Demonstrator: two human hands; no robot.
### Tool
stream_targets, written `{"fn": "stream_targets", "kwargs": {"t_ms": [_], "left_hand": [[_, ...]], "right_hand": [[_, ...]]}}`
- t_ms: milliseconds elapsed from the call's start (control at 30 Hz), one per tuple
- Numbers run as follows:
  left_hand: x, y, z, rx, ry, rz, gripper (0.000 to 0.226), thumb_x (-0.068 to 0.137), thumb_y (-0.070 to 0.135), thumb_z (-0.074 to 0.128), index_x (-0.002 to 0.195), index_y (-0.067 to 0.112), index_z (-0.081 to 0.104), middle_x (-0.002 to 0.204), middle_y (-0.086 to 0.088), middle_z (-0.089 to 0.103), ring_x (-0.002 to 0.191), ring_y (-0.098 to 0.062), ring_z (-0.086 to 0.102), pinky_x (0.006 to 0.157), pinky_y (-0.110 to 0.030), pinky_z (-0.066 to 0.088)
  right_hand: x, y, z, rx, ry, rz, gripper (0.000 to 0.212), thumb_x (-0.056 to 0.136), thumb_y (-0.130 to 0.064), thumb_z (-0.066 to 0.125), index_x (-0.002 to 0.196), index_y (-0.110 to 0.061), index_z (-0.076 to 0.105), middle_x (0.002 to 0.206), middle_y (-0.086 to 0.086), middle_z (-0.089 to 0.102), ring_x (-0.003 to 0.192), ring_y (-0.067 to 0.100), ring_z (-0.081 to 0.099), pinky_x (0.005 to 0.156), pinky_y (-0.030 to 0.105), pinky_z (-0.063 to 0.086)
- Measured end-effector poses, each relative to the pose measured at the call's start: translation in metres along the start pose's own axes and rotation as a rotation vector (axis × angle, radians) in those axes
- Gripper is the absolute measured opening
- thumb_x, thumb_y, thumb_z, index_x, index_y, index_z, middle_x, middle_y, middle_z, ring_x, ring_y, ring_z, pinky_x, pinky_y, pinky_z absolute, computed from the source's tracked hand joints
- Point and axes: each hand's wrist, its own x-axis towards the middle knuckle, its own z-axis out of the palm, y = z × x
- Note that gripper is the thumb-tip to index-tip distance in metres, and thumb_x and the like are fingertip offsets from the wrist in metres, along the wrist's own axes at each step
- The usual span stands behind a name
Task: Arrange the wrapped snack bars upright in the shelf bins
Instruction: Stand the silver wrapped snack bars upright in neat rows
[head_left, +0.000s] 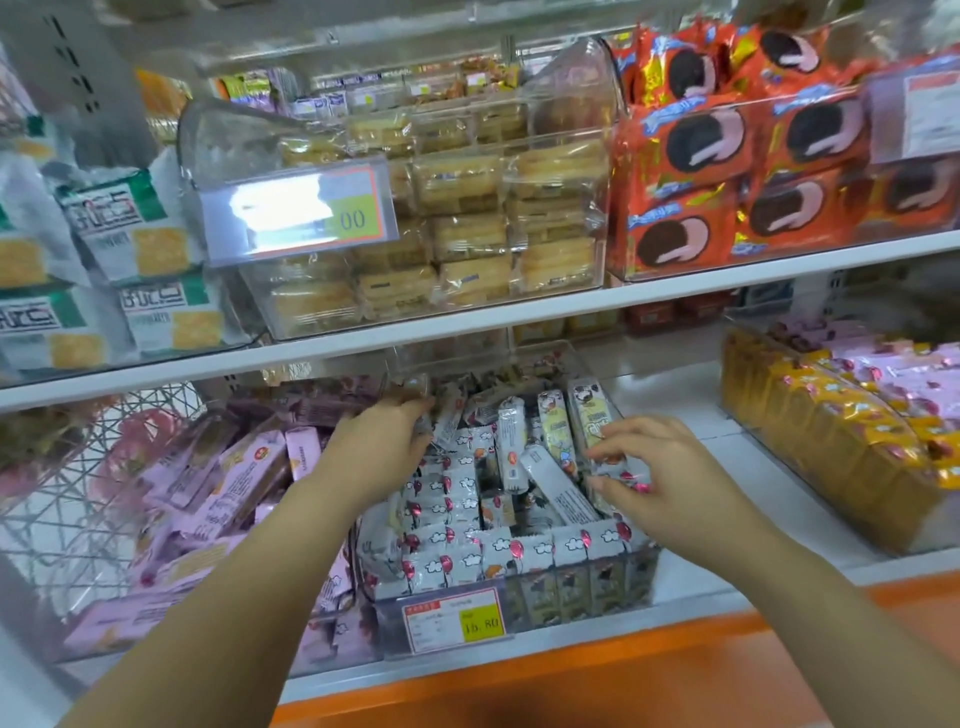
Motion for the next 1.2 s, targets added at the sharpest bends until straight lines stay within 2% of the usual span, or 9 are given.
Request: {"fn": "stream_targets", "kwargs": {"t_ms": [133,300,433,633,733,833,1000,1100,1200], "left_hand": [[-0.002,0.006,-0.004,0.056,-0.04,-0.035,0.051,0.097,0.036,0.043,0.145,0.032,0.028,0.143,-0.007,0.043,0.127,-0.029,0.044,0.108,-0.053,0.026],[-0.029,0.037,-0.007,-0.088,-0.056,0.206,0.024,0.093,0.044,0.05,0.115,0.037,0.058,0.127,0.014,0.053,0.122,-0.009,0.046,0.115,-0.049,0.013],[-0.031,0.05,-0.003,-0.032,-0.198,0.338,0.021,0.088,0.045,0.058,0.106,0.037,0.064,0.113,0.018,0.058,0.111,-0.007,0.05,0.114,-0.049,0.013],[-0.022,0.049,0.006,-0.046,-0.181,0.332,0.014,0.086,0.033,0.066,0.1,0.032,0.066,0.112,0.015,0.062,0.108,-0.012,0.055,0.102,-0.032,0.03],[-0.026,0.049,0.007,-0.057,-0.076,0.33,0.004,0.09,0.029,0.06,0.093,0.028,0.063,0.103,0.013,0.062,0.088,-0.007,0.056,0.081,-0.025,0.037],[-0.034,0.046,0.001,-0.295,0.1,0.201,0.013,0.096,0.022,0.051,0.083,0.025,0.051,0.107,0.013,0.056,0.068,-0.002,0.056,0.064,-0.023,0.043],[-0.06,0.043,-0.011,-1.022,0.31,-0.014,0.011,0.098,0.018,0.042,0.087,0.02,0.044,0.118,0.017,0.054,0.074,-0.006,0.069,0.069,-0.036,0.059],[-0.069,0.032,-0.012,-1.044,0.476,-0.016,0.012,0.097,0.015,0.043,0.088,0.023,0.044,0.118,0.018,0.054,0.091,-0.003,0.067,0.073,-0.024,0.056],[-0.062,0.01,-0.009,-0.811,0.537,-0.052,0.014,0.097,0.019,0.047,0.086,0.028,0.043,0.106,0.006,0.06,0.09,-0.005,0.061,0.071,-0.013,0.044]], "right_hand": [[-0.001,0.001,-0.001,0.013,0.006,-0.004,0.023,0.086,-0.028,0.066,0.109,-0.029,0.067,0.115,-0.016,0.051,0.115,0.001,0.035,0.097,0.014,0.021],[-0.001,0.002,-0.002,0.02,0.023,-0.01,0.022,0.086,-0.026,0.066,0.108,-0.028,0.067,0.109,-0.02,0.048,0.108,-0.004,0.032,0.09,0.009,0.018],[-0.002,0.001,-0.001,0.035,0.021,-0.004,0.022,0.086,-0.025,0.065,0.108,-0.027,0.067,0.107,-0.02,0.047,0.108,-0.003,0.032,0.09,0.009,0.019],[-0.002,0.001,-0.002,0.039,0.018,-0.012,0.022,0.086,-0.026,0.065,0.109,-0.027,0.067,0.108,-0.019,0.048,0.108,-0.003,0.032,0.091,0.01,0.02],[-0.002,0.002,-0.003,0.047,0.024,-0.01,0.021,0.086,-0.026,0.065,0.107,-0.028,0.067,0.107,-0.02,0.049,0.109,-0.002,0.034,0.09,0.011,0.021],[-0.002,0.001,-0.002,0.05,0.033,-0.016,0.021,0.086,-0.025,0.065,0.107,-0.028,0.067,0.107,-0.02,0.05,0.108,-0.002,0.034,0.09,0.011,0.021],[-0.002,0.0,-0.002,0.049,0.037,-0.017,0.021,0.086,-0.024,0.065,0.108,-0.026,0.067,0.107,-0.019,0.049,0.107,-0.003,0.033,0.088,0.01,0.02],[-0.003,-0.001,-0.001,0.052,0.038,-0.016,0.021,0.086,-0.023,0.065,0.107,-0.025,0.067,0.107,-0.017,0.051,0.106,-0.001,0.033,0.087,0.01,0.02],[-0.003,-0.003,0.001,0.047,0.041,-0.013,0.021,0.086,-0.022,0.066,0.106,-0.025,0.067,0.107,-0.015,0.053,0.107,0.0,0.033,0.088,0.011,0.021]]}}
